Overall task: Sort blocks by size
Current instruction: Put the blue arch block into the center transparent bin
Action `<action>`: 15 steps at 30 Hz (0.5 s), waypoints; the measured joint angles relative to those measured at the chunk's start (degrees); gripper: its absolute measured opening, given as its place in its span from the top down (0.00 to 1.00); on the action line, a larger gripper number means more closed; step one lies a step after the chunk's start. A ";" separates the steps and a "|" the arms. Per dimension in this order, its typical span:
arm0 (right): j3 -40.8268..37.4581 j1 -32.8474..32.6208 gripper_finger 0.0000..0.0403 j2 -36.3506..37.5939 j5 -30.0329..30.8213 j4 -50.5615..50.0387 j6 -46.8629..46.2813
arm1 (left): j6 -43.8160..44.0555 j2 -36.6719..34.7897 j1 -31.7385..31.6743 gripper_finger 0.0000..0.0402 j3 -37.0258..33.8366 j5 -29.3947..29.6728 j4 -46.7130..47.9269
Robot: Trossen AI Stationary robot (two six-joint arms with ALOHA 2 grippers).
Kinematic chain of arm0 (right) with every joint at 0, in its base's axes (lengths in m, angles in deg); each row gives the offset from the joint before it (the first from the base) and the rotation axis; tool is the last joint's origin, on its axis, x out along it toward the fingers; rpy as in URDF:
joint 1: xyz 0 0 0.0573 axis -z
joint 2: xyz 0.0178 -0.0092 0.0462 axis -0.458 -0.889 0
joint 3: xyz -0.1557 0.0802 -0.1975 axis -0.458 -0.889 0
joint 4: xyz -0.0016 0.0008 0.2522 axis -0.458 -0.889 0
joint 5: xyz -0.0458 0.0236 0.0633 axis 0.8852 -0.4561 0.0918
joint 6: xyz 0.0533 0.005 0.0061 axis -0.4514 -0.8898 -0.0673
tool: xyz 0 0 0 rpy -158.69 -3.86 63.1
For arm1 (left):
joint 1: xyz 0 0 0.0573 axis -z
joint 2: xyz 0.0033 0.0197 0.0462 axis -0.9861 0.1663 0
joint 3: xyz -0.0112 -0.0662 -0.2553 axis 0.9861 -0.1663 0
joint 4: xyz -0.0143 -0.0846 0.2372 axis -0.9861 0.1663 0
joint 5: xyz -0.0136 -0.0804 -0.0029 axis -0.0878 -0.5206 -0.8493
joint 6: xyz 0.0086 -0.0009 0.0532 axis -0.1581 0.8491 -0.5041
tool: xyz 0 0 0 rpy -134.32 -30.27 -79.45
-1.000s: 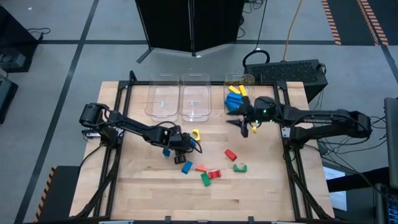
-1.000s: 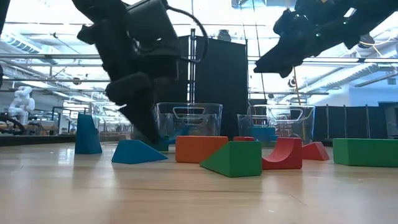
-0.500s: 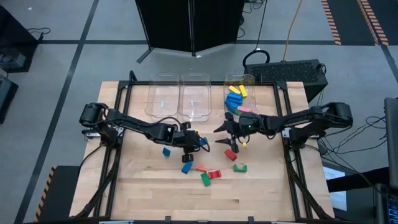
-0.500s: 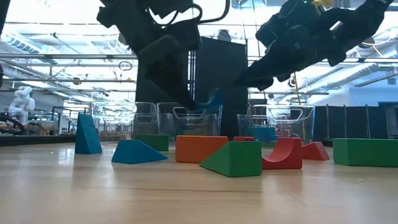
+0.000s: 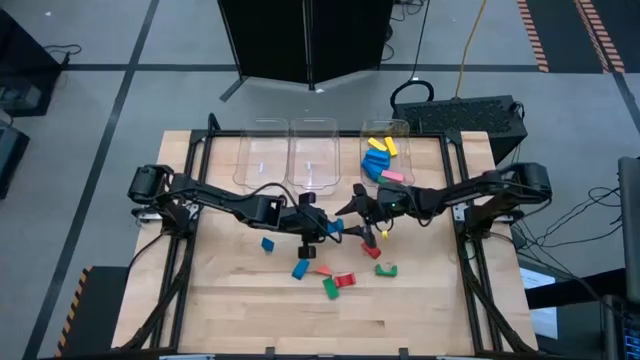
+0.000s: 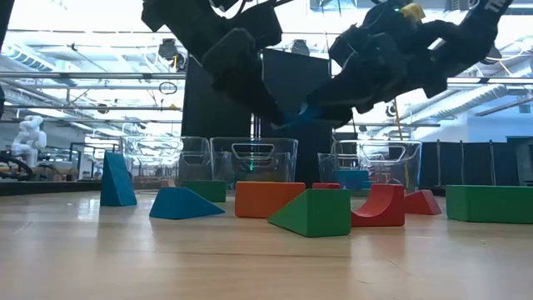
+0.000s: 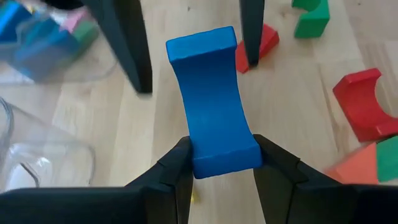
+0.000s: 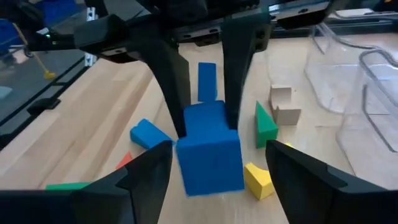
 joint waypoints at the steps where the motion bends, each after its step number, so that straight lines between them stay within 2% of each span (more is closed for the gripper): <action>1: 0.71 0.08 0.38 -0.22 -0.43 -0.52 0.00 | -0.46 -0.02 0.00 0.69 0.00 0.00 -0.50; 4: 2.40 0.08 0.39 -0.76 -1.53 -3.17 0.07 | -0.73 -0.04 -0.02 0.69 0.00 0.00 -0.73; 7: 4.06 0.06 0.44 -0.77 -1.42 -7.65 1.08 | -0.72 -0.04 -0.01 0.69 0.00 0.00 -0.68; 10: 5.22 0.08 0.55 -0.77 -1.37 -10.98 1.09 | -0.60 -0.04 0.00 0.67 0.00 0.00 -0.69; 13: 5.50 0.06 0.68 -0.75 -1.08 -11.31 1.54 | -0.27 -0.04 0.00 0.62 0.00 -0.18 -0.67; 15: 5.50 0.08 0.72 -0.75 -1.11 -11.31 1.74 | -0.14 -0.04 0.00 0.58 0.00 -0.13 -0.66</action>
